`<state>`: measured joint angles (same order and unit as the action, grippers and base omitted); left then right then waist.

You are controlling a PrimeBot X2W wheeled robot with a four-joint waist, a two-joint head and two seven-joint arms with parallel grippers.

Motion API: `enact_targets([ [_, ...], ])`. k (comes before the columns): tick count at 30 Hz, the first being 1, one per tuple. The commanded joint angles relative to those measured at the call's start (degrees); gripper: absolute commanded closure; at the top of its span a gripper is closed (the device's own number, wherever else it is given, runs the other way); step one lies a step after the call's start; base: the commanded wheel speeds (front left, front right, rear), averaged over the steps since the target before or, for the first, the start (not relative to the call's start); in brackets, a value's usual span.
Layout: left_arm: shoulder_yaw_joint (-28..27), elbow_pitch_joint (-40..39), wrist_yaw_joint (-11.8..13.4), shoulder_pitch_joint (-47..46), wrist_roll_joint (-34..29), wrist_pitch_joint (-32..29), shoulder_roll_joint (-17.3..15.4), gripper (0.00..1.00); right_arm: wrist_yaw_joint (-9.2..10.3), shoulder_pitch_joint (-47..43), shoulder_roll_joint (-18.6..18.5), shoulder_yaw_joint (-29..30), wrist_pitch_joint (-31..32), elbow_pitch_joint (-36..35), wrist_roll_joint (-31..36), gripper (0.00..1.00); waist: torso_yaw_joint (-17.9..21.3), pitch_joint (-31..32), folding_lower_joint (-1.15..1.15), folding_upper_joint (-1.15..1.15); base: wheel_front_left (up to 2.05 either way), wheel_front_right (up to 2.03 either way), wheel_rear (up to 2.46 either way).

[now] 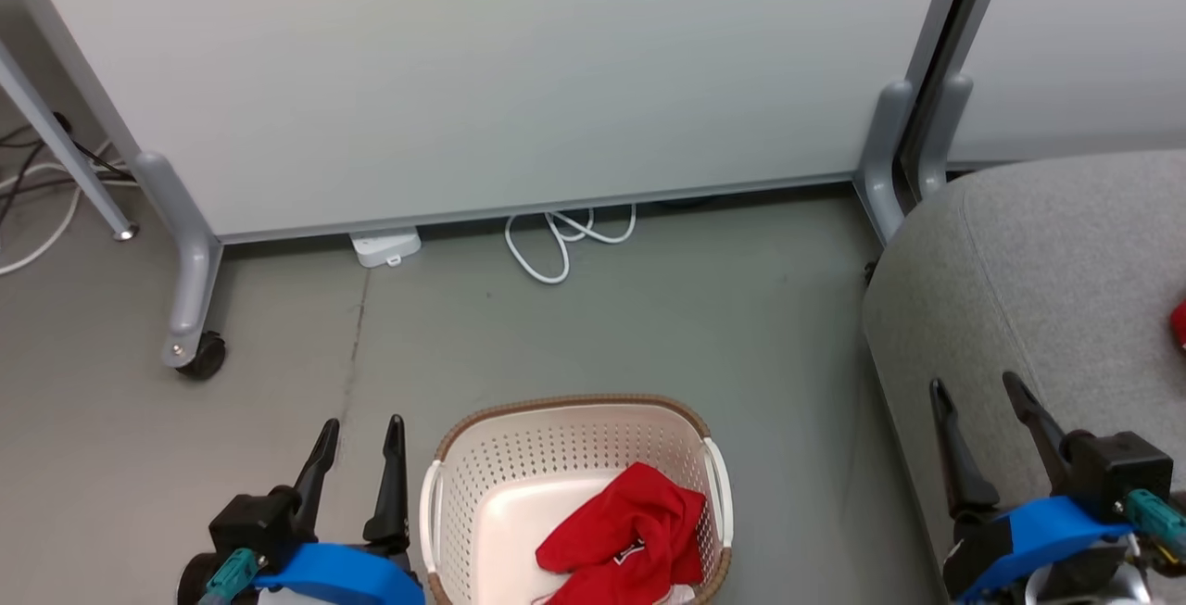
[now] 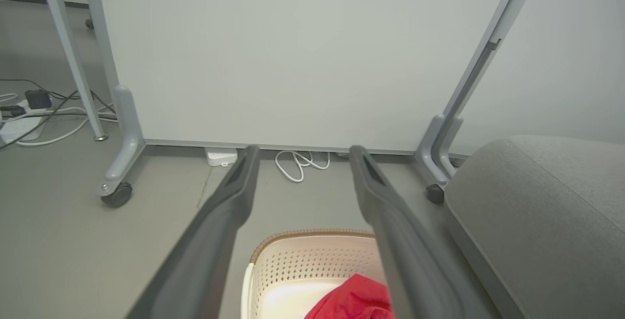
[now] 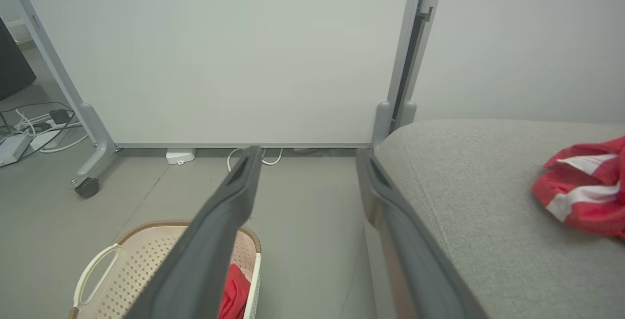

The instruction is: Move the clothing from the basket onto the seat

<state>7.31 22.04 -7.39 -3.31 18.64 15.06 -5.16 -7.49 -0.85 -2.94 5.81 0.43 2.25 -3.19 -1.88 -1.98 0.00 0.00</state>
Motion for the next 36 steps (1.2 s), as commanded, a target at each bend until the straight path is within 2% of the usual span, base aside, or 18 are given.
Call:
enact_targets([
  [1,0.61,0.08,-0.15,-1.69,0.25,0.17,-0.32,0.0,-0.01,1.84,0.08,-0.52,-0.16,-0.79,-0.34,0.0,1.1,-2.38,0.0,0.0,0.0,0.0,0.0],
  [8,3.95,1.15,-0.15,-7.49,0.33,0.17,-1.61,0.0,-0.01,6.54,0.07,-2.32,-0.91,-2.64,0.54,0.0,3.97,-11.81,0.0,0.0,0.0,0.0,0.0],
  [15,9.42,4.59,-0.15,-16.42,0.8,0.17,-4.48,0.0,-0.01,13.55,0.09,-4.68,-2.66,-3.47,0.0,0.0,7.86,-23.73,0.0,0.0,0.0,0.0,0.0],
  [17,10.29,5.44,-0.15,-17.75,1.09,0.17,-5.09,0.0,-0.01,14.69,0.08,-5.25,-2.84,-3.39,0.04,0.0,8.5,-25.3,0.0,0.0,0.0,0.0,0.0],
  [30,25.72,19.09,-0.13,-33.17,5.7,-1.49,-10.59,0.0,-0.01,25.37,0.11,-11.63,-7.55,-0.32,-2.64,0.0,17.15,-39.61,0.0,0.0,0.0,0.0,0.0],
  [36,31.74,25.0,-0.12,-38.01,7.97,-5.14,-12.89,0.0,-0.01,27.86,0.1,-14.24,-10.02,1.26,-5.18,0.0,19.6,-44.76,0.0,0.0,0.0,0.0,0.0],
])
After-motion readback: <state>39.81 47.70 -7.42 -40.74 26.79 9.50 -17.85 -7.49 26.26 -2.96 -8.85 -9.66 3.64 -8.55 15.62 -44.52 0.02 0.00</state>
